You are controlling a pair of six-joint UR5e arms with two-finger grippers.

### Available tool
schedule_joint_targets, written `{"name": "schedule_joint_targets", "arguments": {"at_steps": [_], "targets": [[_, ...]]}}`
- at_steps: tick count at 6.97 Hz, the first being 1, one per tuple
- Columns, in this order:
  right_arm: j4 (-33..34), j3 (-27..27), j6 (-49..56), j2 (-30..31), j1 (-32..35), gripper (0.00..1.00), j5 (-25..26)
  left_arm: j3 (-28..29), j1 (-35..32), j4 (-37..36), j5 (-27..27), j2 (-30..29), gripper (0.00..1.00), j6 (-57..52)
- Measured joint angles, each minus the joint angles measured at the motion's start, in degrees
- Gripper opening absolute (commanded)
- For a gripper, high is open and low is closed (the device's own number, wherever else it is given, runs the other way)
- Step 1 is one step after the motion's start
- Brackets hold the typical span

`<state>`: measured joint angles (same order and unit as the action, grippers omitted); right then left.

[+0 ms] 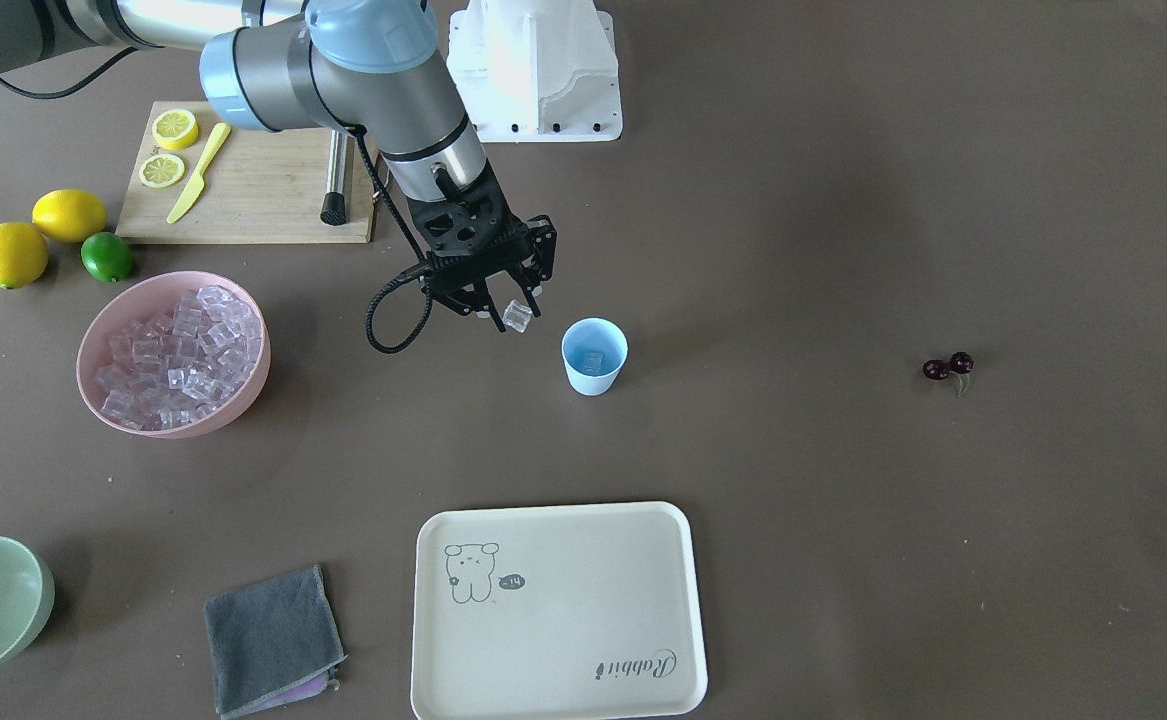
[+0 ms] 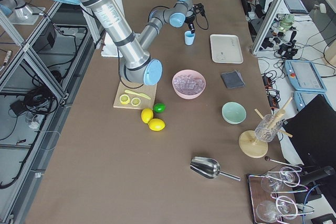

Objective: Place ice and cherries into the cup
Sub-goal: 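Carry the ice cube with the right gripper over the light-blue cup, then open the right gripper to release the ice cube into the cup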

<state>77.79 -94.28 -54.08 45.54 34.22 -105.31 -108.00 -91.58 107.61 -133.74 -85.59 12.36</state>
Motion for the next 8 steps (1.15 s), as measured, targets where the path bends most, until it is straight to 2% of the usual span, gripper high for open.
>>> {"name": "schedule_joint_targets", "arguments": {"at_steps": [2,4,5,8], "targets": [[-3.1,8.3,0.0,-5.8,-1.4,0.0,1.7,0.1,0.0,1.3,0.0,-0.1,0.98,0.0],[-8.3,13.8,0.3,-7.4,-2.4,0.0,2.8,0.1,0.0,1.5,0.1,-0.2,0.98,0.0],[-9.1,14.9,0.4,-7.5,-2.8,0.99,3.2,0.1,0.0,1.5,0.1,-0.2,0.98,0.0],[-9.5,14.4,1.3,-7.2,-3.7,1.0,2.9,0.6,-0.1,1.5,0.1,-0.4,0.98,0.0]]}}
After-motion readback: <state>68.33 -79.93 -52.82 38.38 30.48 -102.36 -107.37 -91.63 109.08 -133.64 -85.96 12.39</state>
